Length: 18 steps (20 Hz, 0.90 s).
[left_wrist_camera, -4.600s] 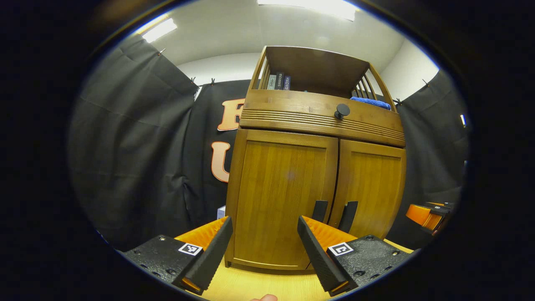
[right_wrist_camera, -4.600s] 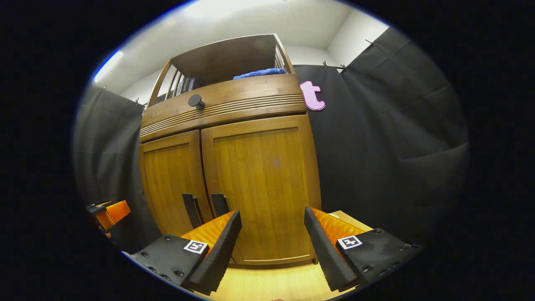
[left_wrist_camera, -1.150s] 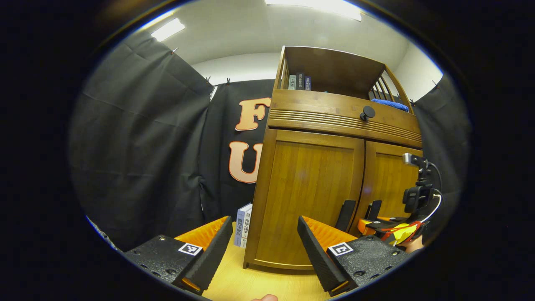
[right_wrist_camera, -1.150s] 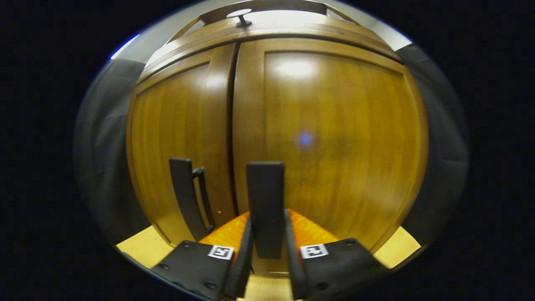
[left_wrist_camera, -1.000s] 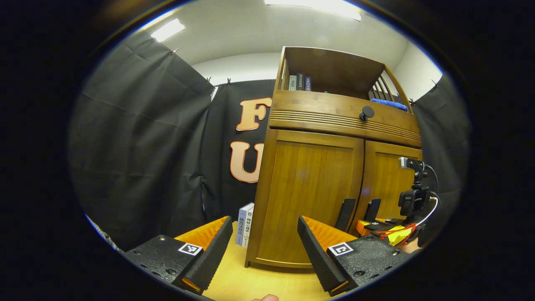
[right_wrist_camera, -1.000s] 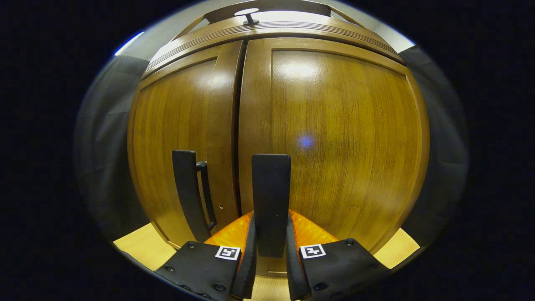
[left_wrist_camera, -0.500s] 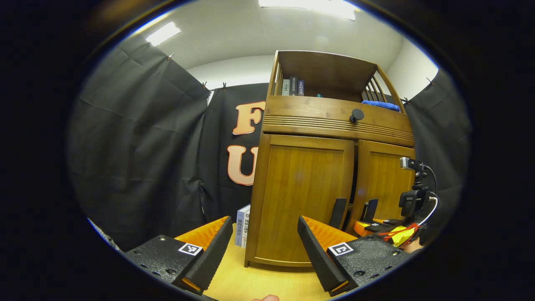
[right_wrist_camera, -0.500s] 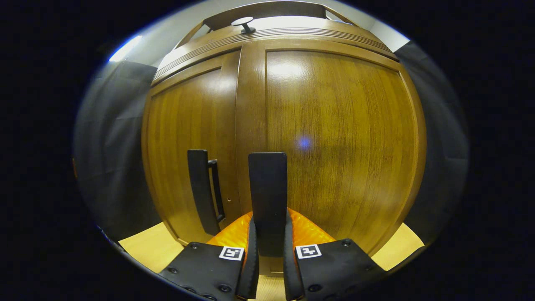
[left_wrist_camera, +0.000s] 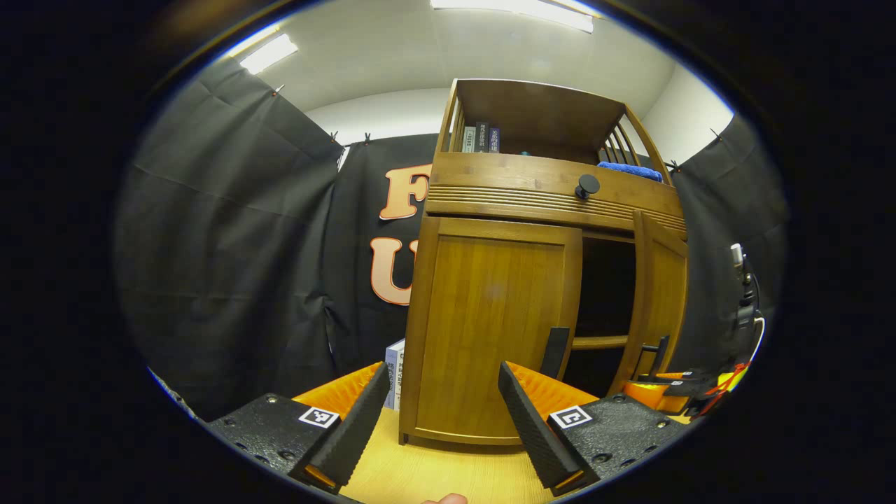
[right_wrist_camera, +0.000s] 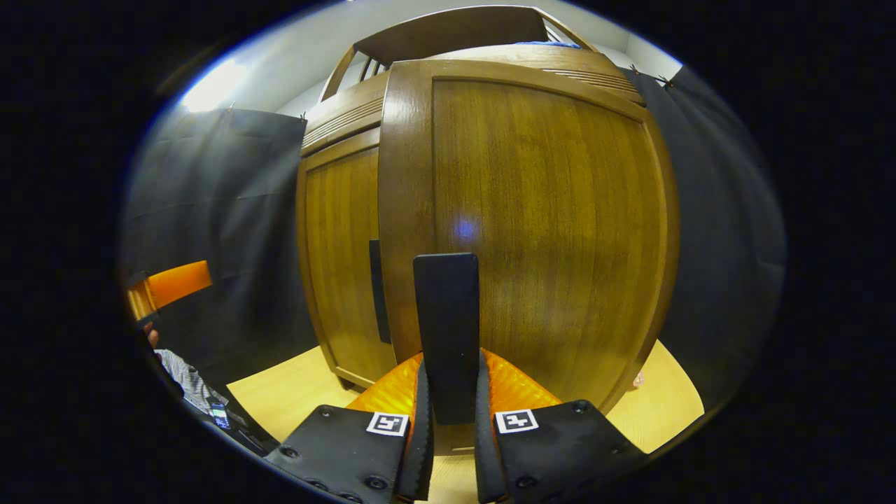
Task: Open the right door of the double-door shoe cabinet with the right hand, and open the left door with the left hand.
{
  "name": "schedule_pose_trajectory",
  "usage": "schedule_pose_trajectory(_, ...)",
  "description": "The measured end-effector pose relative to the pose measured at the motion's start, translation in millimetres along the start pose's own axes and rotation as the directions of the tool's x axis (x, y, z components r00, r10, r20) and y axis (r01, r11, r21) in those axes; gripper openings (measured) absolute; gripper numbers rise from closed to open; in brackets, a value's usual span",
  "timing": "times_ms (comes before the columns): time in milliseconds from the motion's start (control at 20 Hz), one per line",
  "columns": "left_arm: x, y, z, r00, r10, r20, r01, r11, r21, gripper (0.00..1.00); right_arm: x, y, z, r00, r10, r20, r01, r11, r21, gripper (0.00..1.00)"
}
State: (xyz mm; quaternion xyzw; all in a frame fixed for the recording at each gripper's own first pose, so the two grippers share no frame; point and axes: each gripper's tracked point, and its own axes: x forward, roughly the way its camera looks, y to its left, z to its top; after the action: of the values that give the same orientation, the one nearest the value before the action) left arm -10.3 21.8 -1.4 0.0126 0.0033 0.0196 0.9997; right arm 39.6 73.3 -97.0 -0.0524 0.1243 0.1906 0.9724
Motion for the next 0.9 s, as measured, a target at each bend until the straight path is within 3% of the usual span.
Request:
schedule_pose_trajectory(50,1.5,-2.9,0.0,1.000,-0.006,0.000,0.006,1.000,0.004,0.92,-7.8,-2.2,-2.6,1.000,0.002,0.000,-0.002,1.000,-0.005,0.32)
schedule_pose_trajectory(300,10.4,-26.9,-1.3,0.998,-0.059,0.004,0.059,0.998,0.015,0.92,-50.0,-17.2,-4.8,0.999,-0.051,0.014,0.051,0.999,0.006,0.32)
schedule_pose_trajectory(400,14.4,-37.1,-3.2,0.997,-0.079,0.000,0.079,0.997,0.005,0.94,-62.7,-24.9,-6.3,0.998,-0.067,0.018,0.067,0.998,0.013,0.36)
schedule_pose_trajectory(500,16.8,-46.3,-4.9,0.995,-0.101,-0.003,0.101,0.995,-0.002,0.92,-80.3,-33.3,-8.4,0.996,-0.087,0.019,0.087,0.996,0.014,0.31)
schedule_pose_trajectory(600,18.8,-55.8,-3.9,0.993,-0.120,0.003,0.120,0.993,-0.002,0.95,-95.0,-42.7,-8.3,0.993,-0.117,0.028,0.116,0.993,0.031,0.31)
schedule_pose_trajectory(900,25.0,-73.0,-11.4,0.988,-0.156,-0.005,0.156,0.987,-0.039,0.92,-122.4,-67.3,-11.5,0.983,-0.183,0.017,0.181,0.982,0.052,0.31)
